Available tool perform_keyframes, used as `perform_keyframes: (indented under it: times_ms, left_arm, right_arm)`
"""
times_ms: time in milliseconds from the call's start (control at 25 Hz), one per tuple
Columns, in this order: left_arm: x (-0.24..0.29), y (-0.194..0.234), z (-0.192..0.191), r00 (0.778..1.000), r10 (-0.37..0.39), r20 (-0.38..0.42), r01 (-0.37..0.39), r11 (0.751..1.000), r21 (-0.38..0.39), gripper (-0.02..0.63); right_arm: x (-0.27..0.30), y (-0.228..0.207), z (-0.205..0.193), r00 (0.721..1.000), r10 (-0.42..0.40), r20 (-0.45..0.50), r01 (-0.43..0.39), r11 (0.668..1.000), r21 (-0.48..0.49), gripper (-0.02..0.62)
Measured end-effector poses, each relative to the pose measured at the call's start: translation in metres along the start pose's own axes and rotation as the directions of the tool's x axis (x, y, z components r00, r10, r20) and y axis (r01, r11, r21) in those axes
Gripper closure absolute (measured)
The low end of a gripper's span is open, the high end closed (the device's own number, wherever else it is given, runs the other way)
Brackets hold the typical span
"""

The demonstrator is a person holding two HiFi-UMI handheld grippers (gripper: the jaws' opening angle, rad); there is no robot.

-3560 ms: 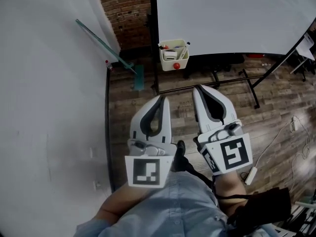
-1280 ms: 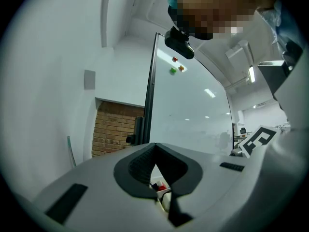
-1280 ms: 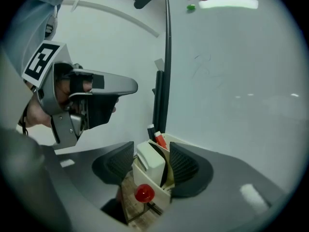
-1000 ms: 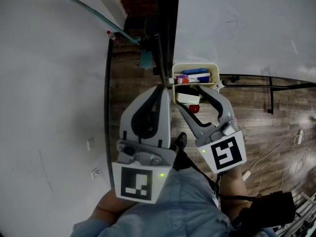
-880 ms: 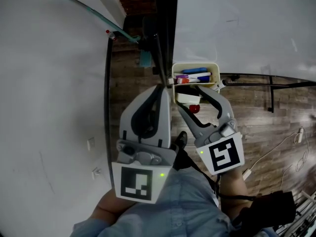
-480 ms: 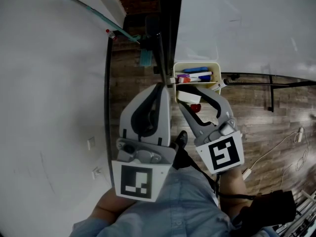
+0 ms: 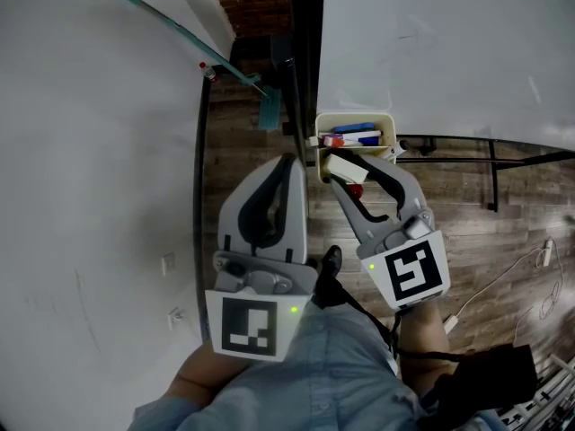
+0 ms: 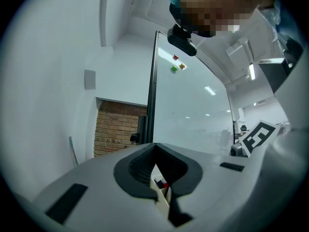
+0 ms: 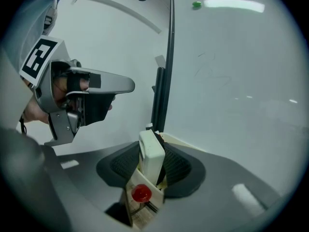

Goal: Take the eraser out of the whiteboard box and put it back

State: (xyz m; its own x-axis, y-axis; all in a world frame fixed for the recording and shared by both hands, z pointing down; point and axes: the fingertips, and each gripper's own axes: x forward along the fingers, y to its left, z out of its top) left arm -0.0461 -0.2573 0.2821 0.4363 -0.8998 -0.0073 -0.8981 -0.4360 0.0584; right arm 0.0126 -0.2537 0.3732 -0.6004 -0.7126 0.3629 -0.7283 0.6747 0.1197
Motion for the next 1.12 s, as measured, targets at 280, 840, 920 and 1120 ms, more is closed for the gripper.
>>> perform_keyframes:
  times_ms: [280, 840, 920, 1120]
  left_arm:
    - [-0.014, -0.006, 0.016, 0.999, 0.017, 0.03, -0.018, 0.999, 0.031, 0.601]
    - [-0.052, -0.035, 0.06, 0.988, 0.048, 0.147, -0.064, 0.993, 0.102, 0.601]
    - [-0.057, -0.043, 0.063, 0.986, 0.05, 0.16, -0.067, 0.993, 0.102, 0.601]
    - [-0.066, -0.058, 0.07, 0.982, 0.05, 0.184, -0.072, 0.991, 0.111, 0.601]
  right_arm:
    - [-0.025, 0.002, 0.033, 0.996, -0.005, 0.095, 0.006, 1.0, -0.006, 0.454]
    - [-0.115, 0.004, 0.105, 0.952, -0.066, 0.299, 0.071, 0.997, -0.007, 0.456]
    - [-0.127, 0.006, 0.109, 0.946, -0.07, 0.316, 0.078, 0.997, -0.013, 0.456]
    - [-0.146, 0.008, 0.118, 0.932, -0.064, 0.357, 0.078, 0.997, -0.026, 0.456]
